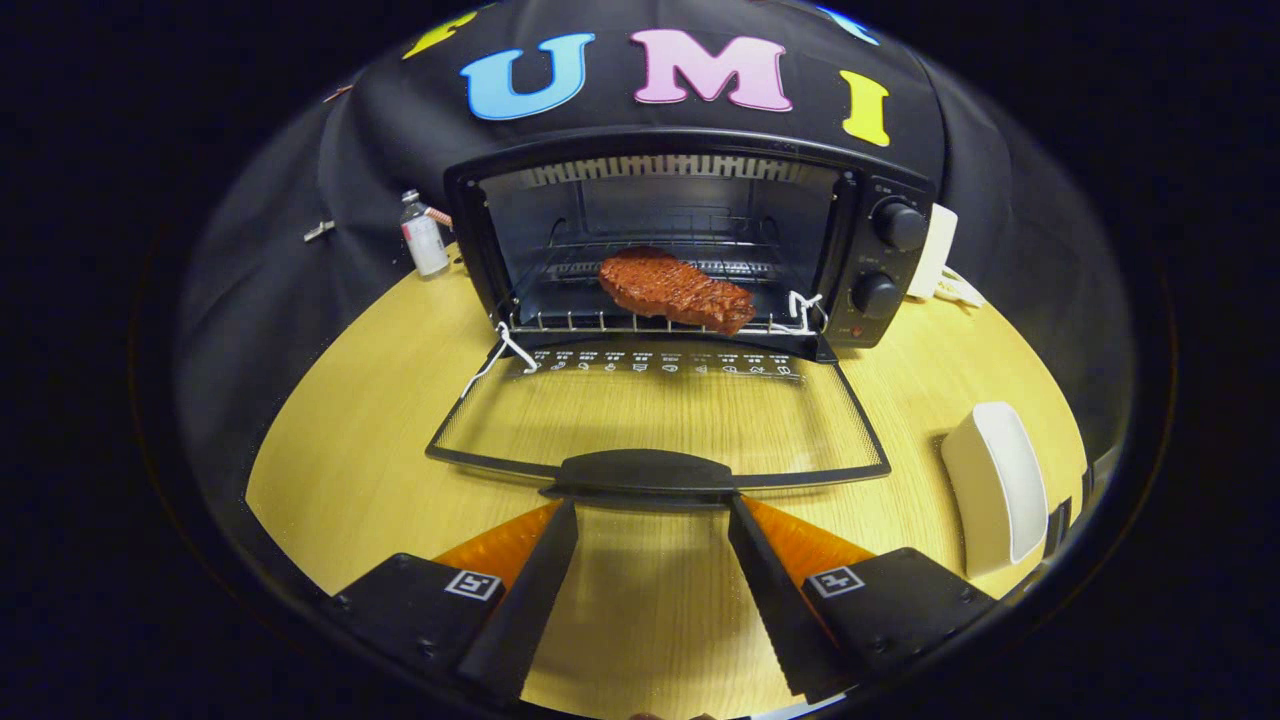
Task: Open the toaster oven, put the food inside, and close the toaster oven door.
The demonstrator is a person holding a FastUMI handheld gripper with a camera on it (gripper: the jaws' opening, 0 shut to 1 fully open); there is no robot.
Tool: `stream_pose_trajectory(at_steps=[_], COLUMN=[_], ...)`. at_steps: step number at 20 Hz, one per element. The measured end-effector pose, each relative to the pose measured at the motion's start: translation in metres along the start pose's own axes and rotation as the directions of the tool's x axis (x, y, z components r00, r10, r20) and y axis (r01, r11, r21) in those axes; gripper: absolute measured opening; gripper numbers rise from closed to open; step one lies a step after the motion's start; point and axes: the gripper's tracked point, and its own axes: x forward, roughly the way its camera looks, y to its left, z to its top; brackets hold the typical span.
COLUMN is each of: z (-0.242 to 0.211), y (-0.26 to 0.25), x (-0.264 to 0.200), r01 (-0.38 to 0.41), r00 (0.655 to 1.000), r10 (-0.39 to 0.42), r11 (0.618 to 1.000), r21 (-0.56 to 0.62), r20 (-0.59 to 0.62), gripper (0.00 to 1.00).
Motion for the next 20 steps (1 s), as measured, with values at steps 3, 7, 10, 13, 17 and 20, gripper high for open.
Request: stream_pose_trajectory(at_steps=[3, 7, 10, 13, 17, 20], z=[0.003, 0.007, 0.008, 0.014, 0.029, 0.047], y=[0.001, 0.002, 0.002, 0.003, 0.005, 0.004], x=[0.001, 0.001, 0.001, -0.004, -0.018, -0.021], r01=[0.016, 0.022, 0.017, 0.013, -0.006, -0.024], r00=[1.000, 1.000, 1.000, 1.000, 0.999, 0.998], r10=[-0.016, -0.022, -0.017, -0.013, 0.005, 0.017], r11=[0.999, 1.000, 1.000, 1.000, 1.000, 0.992], r21=[0.041, -0.013, 0.001, 0.003, 0.024, 0.122], r20=[-0.009, -0.002, -0.002, 0.016, 0.047, 0.061], gripper=[0.95, 0.95, 0.95, 0.94, 0.95, 0.94])
